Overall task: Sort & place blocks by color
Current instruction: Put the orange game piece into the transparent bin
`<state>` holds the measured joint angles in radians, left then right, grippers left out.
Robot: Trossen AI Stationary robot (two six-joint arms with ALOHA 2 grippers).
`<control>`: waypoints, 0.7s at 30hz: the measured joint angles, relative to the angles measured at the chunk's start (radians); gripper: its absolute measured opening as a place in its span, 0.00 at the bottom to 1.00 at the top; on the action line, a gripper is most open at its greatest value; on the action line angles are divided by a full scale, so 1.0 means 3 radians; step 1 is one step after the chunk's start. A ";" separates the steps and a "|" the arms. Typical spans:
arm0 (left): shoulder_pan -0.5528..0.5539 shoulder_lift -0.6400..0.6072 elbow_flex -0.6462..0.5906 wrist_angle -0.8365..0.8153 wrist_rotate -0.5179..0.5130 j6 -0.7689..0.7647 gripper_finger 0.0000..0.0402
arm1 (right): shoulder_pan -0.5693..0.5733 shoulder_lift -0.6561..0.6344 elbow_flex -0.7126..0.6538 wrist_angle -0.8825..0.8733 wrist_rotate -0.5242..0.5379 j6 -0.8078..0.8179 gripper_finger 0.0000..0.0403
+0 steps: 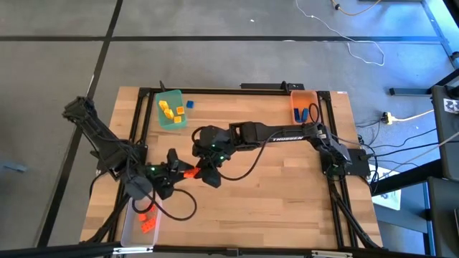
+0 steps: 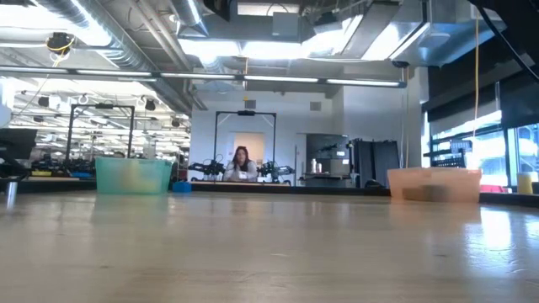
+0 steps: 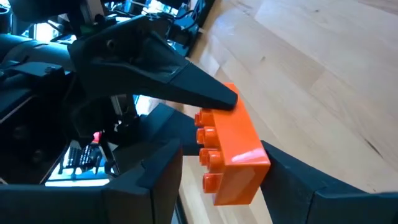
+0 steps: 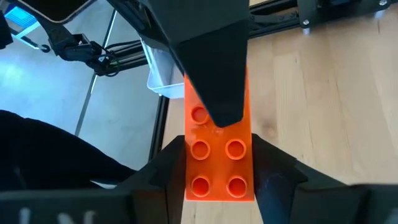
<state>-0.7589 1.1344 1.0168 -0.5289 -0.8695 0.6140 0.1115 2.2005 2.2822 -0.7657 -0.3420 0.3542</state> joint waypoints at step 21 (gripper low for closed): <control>0.0173 0.0184 0.0006 0.0002 0.0213 0.0073 0.20 | 0.0003 0.0002 0.0000 -0.0096 -0.0004 0.0002 0.39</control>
<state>-0.7071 1.1896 1.0187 -0.5283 -0.8056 0.6359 0.1123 2.2012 2.2822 -0.7946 -0.3432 0.3548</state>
